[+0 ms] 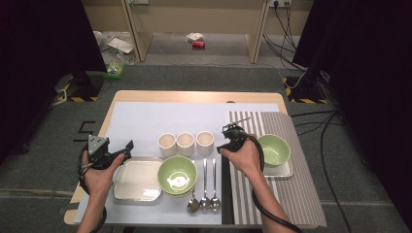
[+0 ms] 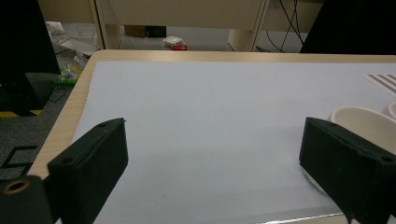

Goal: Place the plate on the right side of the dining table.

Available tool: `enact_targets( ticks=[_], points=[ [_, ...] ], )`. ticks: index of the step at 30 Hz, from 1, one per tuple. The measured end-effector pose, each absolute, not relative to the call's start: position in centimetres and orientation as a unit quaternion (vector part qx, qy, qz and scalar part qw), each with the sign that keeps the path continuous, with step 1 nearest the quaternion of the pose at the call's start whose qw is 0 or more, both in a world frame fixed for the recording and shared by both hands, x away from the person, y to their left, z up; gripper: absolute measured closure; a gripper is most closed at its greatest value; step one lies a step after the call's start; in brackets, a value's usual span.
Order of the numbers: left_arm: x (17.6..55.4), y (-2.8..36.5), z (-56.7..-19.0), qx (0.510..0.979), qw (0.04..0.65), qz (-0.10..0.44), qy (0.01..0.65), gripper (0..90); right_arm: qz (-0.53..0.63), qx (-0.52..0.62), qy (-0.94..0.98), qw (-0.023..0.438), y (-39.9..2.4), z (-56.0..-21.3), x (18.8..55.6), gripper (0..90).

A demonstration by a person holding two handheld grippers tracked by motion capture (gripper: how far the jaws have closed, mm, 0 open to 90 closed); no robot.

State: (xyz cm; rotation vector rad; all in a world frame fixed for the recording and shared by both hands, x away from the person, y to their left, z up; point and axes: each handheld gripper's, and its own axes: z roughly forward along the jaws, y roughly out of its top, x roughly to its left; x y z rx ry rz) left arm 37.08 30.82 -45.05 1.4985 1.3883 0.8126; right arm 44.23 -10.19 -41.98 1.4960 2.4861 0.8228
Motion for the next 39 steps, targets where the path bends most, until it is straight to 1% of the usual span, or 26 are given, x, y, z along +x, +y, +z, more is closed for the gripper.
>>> enact_targets(
  ticks=[20,32,39],
  points=[
    [37.1,30.8,-45.1,0.607,0.455,0.329,0.563,7.0,0.243,0.498,0.832,0.039,-8.0,-44.5,44.1,68.5],
    [37.1,30.8,-45.1,0.608,0.454,0.328,0.563,7.0,0.225,0.509,0.831,0.028,-7.5,-45.6,43.9,69.9],
    [37.1,30.8,-45.1,0.608,0.454,0.328,0.562,7.1,0.218,0.506,0.834,0.029,-7.4,-46.0,43.9,69.9]
  ],
)
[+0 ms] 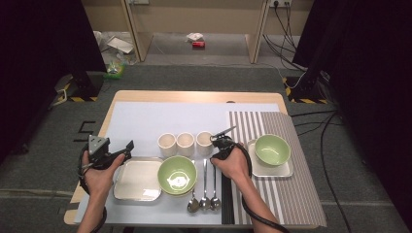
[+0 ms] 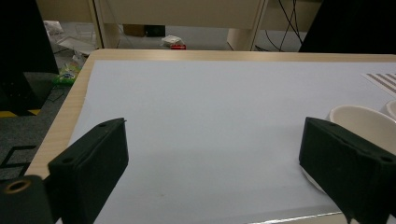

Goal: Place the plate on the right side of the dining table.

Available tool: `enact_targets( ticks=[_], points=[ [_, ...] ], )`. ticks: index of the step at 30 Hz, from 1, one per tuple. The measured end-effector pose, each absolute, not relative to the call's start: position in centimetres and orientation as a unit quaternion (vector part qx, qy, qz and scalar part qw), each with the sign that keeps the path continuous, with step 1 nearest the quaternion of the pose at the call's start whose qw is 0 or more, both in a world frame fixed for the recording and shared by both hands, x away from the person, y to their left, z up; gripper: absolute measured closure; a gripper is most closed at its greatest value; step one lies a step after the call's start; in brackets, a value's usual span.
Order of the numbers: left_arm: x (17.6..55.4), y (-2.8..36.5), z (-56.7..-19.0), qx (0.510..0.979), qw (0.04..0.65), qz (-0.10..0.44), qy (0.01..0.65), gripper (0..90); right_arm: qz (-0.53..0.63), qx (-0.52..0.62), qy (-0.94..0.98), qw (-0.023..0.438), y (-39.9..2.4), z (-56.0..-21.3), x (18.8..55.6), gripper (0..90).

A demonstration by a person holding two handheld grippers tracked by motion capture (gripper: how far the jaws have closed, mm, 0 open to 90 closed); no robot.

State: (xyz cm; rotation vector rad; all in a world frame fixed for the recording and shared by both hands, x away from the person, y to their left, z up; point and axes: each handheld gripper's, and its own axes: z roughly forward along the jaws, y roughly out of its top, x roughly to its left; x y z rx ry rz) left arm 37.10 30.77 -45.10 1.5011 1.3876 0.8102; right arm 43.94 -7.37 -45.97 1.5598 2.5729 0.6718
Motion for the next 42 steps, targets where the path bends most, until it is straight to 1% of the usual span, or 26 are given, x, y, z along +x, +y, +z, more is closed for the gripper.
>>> enact_targets(
  ticks=[3,7,24,29,36,42],
  points=[
    [37.1,30.8,-45.1,0.608,0.454,0.328,0.563,7.1,0.214,0.510,0.833,0.031,-7.2,-46.1,43.9,70.0],
    [37.1,30.8,-45.1,0.608,0.455,0.328,0.562,7.2,0.212,0.505,0.836,0.040,-7.1,-46.2,43.8,72.5],
    [37.1,30.7,-45.0,0.610,0.456,0.327,0.560,7.2,0.189,0.501,0.843,0.057,-6.3,-46.0,43.6,70.7],
    [37.1,30.6,-45.0,0.609,0.455,0.328,0.560,7.2,0.169,0.487,0.854,0.076,-5.7,-46.0,43.6,72.8],
    [37.0,30.6,-44.9,0.609,0.457,0.328,0.559,7.2,0.157,0.483,0.857,0.088,-5.3,-46.0,43.4,74.1],
    [37.0,30.6,-44.9,0.608,0.458,0.328,0.560,7.2,0.166,0.496,0.848,0.082,-5.5,-46.0,43.4,75.5]
  ],
)
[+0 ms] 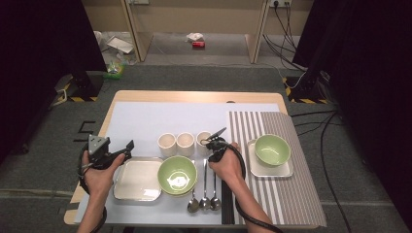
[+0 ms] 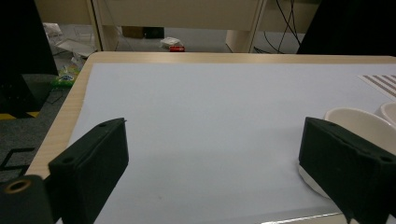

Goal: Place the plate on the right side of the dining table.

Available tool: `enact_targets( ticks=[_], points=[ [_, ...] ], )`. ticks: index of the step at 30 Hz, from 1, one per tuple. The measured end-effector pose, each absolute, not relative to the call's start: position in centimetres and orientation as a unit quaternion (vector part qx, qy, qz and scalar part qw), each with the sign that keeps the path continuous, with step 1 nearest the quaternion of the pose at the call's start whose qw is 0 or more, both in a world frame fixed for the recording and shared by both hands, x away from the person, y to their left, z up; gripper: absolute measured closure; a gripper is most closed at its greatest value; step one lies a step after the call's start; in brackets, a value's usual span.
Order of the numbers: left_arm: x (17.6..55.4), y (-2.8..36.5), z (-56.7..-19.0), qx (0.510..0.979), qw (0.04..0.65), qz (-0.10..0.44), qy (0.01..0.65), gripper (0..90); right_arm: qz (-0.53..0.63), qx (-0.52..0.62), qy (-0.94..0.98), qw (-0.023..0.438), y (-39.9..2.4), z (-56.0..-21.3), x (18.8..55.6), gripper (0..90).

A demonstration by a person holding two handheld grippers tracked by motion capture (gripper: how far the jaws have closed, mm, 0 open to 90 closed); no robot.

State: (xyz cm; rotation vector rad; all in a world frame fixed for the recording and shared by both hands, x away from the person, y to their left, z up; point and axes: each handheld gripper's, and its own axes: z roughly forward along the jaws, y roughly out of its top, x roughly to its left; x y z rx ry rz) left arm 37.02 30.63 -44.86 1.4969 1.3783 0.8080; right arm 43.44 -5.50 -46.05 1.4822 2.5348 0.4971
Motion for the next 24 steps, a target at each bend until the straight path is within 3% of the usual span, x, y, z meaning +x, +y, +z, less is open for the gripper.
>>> enact_targets(
  ticks=[24],
  points=[
    [36.92,30.89,-44.86,0.608,0.455,0.330,0.561,7.2,0.182,0.529,0.825,0.077,-6.05,-46.12,43.47,81.9]
  ],
)
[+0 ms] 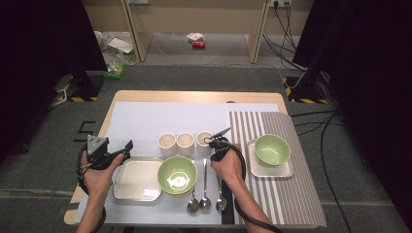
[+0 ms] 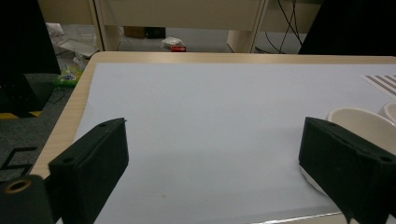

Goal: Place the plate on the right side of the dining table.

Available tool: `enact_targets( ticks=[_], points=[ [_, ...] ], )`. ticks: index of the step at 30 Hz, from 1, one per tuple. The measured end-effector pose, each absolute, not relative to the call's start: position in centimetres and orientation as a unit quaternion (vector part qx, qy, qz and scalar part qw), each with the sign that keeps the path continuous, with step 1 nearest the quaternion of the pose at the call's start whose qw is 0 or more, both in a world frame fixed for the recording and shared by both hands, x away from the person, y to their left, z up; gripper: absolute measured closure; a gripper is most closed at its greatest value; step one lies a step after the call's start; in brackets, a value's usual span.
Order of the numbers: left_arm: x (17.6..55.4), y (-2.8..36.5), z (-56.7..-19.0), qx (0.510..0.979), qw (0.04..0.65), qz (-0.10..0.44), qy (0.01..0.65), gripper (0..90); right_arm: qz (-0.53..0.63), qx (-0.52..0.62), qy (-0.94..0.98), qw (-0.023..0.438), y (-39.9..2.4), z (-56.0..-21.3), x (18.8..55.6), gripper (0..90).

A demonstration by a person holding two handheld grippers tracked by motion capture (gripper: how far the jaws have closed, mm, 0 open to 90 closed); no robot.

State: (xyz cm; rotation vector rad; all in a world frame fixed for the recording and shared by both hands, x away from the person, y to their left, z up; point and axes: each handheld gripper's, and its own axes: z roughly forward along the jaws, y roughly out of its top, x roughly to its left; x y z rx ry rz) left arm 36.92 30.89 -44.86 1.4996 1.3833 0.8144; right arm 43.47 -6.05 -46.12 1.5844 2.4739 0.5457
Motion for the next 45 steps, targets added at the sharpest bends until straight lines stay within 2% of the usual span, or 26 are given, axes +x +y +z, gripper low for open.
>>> enact_targets(
  ticks=[6,8,19,24,38,45],
  points=[
    [36.9,31.0,-44.8,0.606,0.456,0.331,0.561,7.3,0.182,0.526,0.828,0.076,-6.1,-46.1,43.5,83.0],
    [36.9,31.0,-44.8,0.607,0.455,0.332,0.561,7.3,0.189,0.530,0.824,0.066,-6.1,-46.0,43.4,90.0],
    [36.9,31.0,-44.8,0.607,0.456,0.332,0.561,7.4,0.180,0.524,0.830,0.063,-5.8,-46.1,43.3,85.5],
    [36.9,31.0,-44.8,0.607,0.455,0.331,0.560,7.4,0.184,0.529,0.827,0.057,-6.0,-46.1,43.4,90.0],
    [36.9,30.9,-44.9,0.607,0.455,0.330,0.562,7.3,0.200,0.545,0.813,0.042,-6.9,-45.5,43.5,90.0],
    [37.0,30.8,-45.0,0.607,0.458,0.326,0.562,7.4,0.209,0.552,0.807,0.019,-7.8,-44.7,43.6,90.0]
  ],
)
